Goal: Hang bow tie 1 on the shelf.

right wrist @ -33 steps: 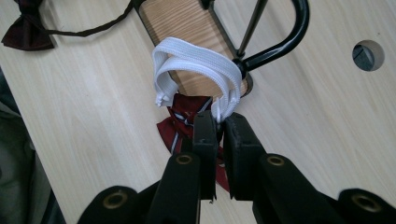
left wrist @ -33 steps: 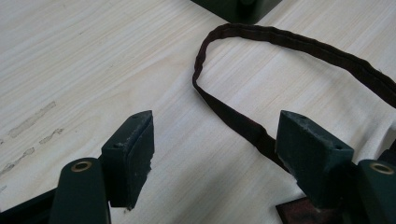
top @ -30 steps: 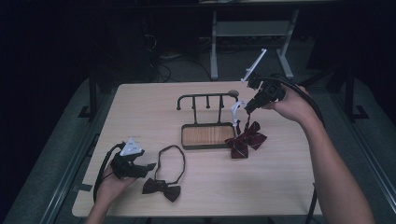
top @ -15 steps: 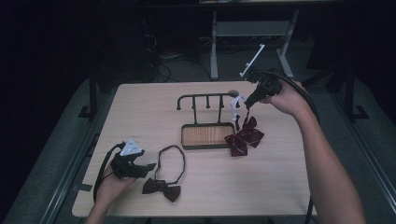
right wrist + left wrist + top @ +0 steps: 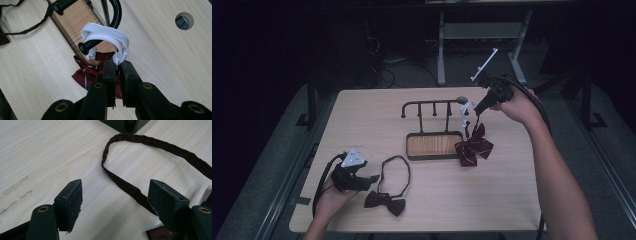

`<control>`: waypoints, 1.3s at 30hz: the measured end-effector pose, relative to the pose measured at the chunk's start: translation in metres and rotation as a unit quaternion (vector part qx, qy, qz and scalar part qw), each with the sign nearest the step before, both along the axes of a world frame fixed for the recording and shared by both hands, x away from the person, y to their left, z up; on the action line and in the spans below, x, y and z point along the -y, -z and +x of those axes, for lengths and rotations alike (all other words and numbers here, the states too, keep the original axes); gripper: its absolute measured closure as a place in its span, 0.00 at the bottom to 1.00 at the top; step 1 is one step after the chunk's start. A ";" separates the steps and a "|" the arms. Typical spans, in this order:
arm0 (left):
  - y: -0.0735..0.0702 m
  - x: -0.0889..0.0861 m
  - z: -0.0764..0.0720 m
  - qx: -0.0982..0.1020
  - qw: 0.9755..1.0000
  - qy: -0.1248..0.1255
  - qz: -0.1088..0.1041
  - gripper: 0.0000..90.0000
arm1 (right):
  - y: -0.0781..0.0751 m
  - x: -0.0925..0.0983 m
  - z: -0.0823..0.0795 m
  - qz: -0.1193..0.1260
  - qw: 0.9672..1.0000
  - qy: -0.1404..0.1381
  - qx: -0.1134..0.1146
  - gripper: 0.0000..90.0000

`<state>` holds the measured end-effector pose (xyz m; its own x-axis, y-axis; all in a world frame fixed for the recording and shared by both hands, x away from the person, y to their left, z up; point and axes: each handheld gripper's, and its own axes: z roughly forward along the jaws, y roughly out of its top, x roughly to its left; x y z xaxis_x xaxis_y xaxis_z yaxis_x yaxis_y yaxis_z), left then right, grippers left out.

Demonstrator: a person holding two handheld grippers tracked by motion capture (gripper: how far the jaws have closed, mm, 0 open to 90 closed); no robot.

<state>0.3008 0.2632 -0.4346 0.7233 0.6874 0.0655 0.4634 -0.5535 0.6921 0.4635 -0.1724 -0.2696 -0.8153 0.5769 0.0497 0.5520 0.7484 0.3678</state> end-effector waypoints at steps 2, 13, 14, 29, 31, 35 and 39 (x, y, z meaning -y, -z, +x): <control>0.000 0.001 0.000 -0.003 1.000 -0.002 -0.001 0.32 | 0.002 0.001 0.001 0.003 1.000 -0.002 -0.003 0.92; 0.001 0.001 0.000 -0.004 1.000 0.002 0.002 0.32 | 0.006 0.004 0.000 0.009 1.000 -0.005 -0.005 0.90; 0.001 0.001 0.000 -0.004 1.000 0.002 0.002 0.32 | 0.007 0.004 0.000 0.010 1.000 -0.005 -0.006 0.90; 0.002 0.002 0.000 -0.009 1.000 0.002 0.002 0.32 | 0.024 0.013 -0.006 0.022 1.000 -0.014 -0.018 0.86; 0.003 0.003 0.000 -0.010 1.000 0.000 -0.001 0.32 | 0.027 0.015 -0.008 0.027 0.999 -0.017 -0.020 0.85; 0.003 0.003 0.000 -0.011 1.000 -0.002 -0.003 0.32 | 0.029 0.017 -0.011 0.041 0.999 -0.023 -0.019 0.84; 0.003 0.003 0.000 -0.012 1.000 -0.001 -0.001 0.32 | 0.035 0.017 -0.020 0.047 0.998 -0.034 -0.019 0.82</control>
<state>0.3005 0.2601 -0.4374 0.7237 0.6885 0.0470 0.4802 -0.5514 0.6822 0.4438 -0.1892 -0.3043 -0.8489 0.5118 0.1321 0.5158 0.7475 0.4187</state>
